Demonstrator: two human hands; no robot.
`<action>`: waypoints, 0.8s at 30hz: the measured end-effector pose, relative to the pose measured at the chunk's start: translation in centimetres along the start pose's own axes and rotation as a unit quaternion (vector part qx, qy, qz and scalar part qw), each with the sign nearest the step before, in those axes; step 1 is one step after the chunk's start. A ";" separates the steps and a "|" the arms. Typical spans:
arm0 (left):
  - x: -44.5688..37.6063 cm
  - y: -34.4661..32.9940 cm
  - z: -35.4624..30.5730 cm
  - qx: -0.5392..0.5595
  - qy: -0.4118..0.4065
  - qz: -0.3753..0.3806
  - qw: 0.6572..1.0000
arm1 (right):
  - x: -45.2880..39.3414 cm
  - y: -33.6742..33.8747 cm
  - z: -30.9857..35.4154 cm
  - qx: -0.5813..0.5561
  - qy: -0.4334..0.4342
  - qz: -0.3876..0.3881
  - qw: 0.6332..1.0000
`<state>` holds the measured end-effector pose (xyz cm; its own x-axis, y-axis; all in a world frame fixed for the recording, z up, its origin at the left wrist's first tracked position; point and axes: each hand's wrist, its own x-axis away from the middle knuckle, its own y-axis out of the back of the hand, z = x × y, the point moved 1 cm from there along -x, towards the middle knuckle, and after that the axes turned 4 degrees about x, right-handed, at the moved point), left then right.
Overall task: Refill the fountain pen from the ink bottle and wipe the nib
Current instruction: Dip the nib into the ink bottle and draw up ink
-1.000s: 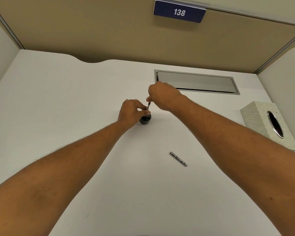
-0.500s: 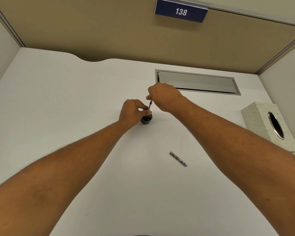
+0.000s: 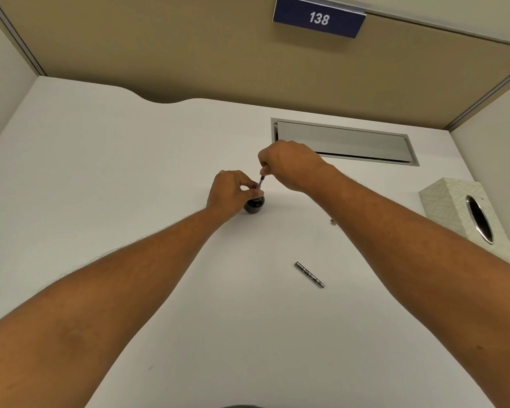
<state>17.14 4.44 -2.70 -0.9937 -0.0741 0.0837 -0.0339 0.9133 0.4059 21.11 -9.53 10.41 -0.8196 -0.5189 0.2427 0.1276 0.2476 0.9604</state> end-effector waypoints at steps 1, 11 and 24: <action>0.0 0.0 0.0 0.000 0.001 -0.001 1.000 | 0.1 -0.3 0.1 0.006 -0.005 -0.009 1.000; -0.1 0.1 0.1 0.004 0.007 -0.005 1.000 | 0.1 0.3 -0.5 -0.039 0.029 0.016 0.999; 0.1 0.3 -0.1 0.012 0.001 -0.006 1.000 | 0.1 -0.8 -0.5 -0.020 0.037 -0.026 0.999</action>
<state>17.01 4.65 -2.46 -0.9931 -0.0855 0.0804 -0.0482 0.9217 0.3848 21.16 -10.18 9.75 -0.7830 -0.5892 0.1993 0.1087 0.1859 0.9765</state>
